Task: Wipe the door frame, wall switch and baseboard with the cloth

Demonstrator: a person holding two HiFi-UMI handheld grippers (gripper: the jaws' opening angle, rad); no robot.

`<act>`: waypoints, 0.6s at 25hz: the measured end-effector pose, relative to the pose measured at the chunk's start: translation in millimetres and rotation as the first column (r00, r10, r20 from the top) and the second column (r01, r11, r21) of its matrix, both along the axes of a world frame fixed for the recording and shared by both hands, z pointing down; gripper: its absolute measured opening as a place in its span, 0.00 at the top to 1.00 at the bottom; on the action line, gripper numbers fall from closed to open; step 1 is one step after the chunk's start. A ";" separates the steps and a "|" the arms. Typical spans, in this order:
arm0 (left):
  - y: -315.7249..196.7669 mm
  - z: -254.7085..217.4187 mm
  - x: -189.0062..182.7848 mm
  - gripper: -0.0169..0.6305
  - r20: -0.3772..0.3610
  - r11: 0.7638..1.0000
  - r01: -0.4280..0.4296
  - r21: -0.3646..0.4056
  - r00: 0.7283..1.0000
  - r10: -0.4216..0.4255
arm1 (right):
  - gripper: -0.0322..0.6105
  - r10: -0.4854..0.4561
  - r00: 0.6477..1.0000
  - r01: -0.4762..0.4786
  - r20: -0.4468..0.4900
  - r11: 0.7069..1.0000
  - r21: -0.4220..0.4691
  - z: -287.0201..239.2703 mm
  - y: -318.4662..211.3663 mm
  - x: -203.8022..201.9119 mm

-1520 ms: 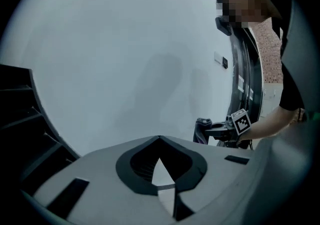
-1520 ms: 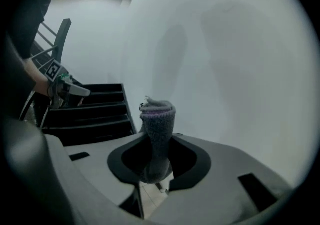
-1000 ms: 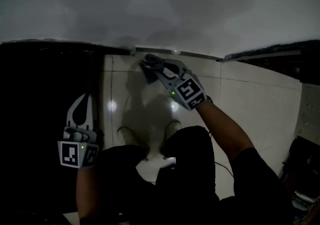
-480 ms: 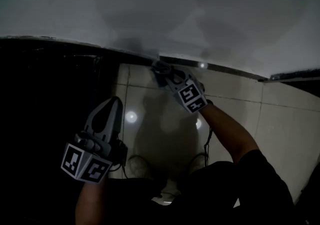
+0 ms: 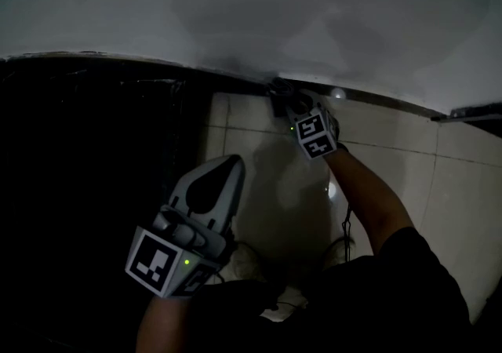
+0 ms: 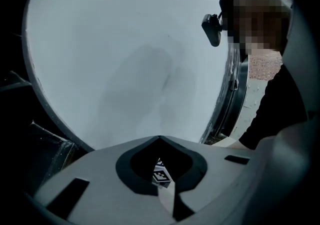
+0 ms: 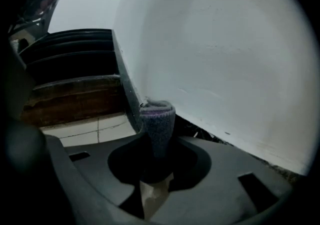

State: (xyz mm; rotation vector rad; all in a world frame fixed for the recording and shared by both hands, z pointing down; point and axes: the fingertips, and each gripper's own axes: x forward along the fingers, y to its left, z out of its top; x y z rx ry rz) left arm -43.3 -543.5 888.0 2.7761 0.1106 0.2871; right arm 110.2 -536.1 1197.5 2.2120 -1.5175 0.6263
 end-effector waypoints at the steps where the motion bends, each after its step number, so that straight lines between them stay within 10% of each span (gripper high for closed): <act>1: 0.3 -0.8 -0.5 0.97 -0.002 1.000 -0.003 -0.002 1.000 0.003 | 0.81 0.014 1.000 -0.014 -0.014 1.000 -0.019 1.9 2.3 2.5; 15: 27.9 6.3 17.8 0.97 -0.077 0.974 -0.227 0.006 0.971 0.227 | 0.81 0.274 0.962 -0.274 -0.023 0.953 -0.128 12.4 56.6 34.6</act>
